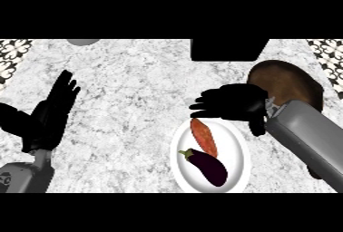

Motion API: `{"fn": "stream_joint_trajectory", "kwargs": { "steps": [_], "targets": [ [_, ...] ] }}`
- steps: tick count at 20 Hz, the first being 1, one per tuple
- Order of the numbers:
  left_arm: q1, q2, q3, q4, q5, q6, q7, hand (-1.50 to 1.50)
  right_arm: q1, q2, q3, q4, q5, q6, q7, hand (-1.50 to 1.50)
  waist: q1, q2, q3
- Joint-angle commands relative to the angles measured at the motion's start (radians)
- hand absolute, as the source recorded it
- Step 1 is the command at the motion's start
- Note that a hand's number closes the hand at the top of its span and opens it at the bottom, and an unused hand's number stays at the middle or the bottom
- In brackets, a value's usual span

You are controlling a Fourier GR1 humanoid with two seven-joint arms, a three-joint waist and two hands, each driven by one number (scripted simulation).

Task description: Pick the sweet potato from the plate and place it in the pan

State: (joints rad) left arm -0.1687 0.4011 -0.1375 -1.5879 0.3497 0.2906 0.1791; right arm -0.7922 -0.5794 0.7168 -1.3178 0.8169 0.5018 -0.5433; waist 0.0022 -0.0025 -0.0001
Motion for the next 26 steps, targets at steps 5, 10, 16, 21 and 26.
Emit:
{"fn": "stream_joint_trajectory", "kwargs": {
  "steps": [5, 10, 16, 21, 26],
  "targets": [
    [0.035, -0.044, 0.014, -0.022, -0.044, -0.011, 0.007, 0.0, 0.126, 0.056, -0.049, -0.151, 0.142, -0.01, 0.085, -1.5, -0.001, 0.001, 0.0],
    [0.012, -0.069, 0.037, 0.014, -0.073, -0.032, 0.001, 0.0, 0.127, 0.151, -0.074, -0.17, 0.178, 0.086, 0.088, -1.5, 0.0, 0.002, 0.0],
    [-0.004, -0.066, 0.085, 0.035, -0.068, -0.091, -0.002, 0.0, 0.216, 0.184, -0.051, -0.185, 0.314, 0.058, 0.14, -1.5, 0.0, 0.002, 0.0],
    [0.031, -0.109, 0.076, 0.012, -0.113, -0.078, -0.013, 0.0, 0.191, 0.242, -0.098, -0.107, 0.372, 0.084, 0.129, -1.5, 0.003, 0.003, 0.0],
    [-0.031, -0.142, 0.079, 0.05, -0.142, -0.081, 0.01, 0.0, 0.196, 0.29, -0.102, -0.005, 0.433, 0.023, 0.061, -1.5, 0.001, 0.003, 0.0]
  ]
}}
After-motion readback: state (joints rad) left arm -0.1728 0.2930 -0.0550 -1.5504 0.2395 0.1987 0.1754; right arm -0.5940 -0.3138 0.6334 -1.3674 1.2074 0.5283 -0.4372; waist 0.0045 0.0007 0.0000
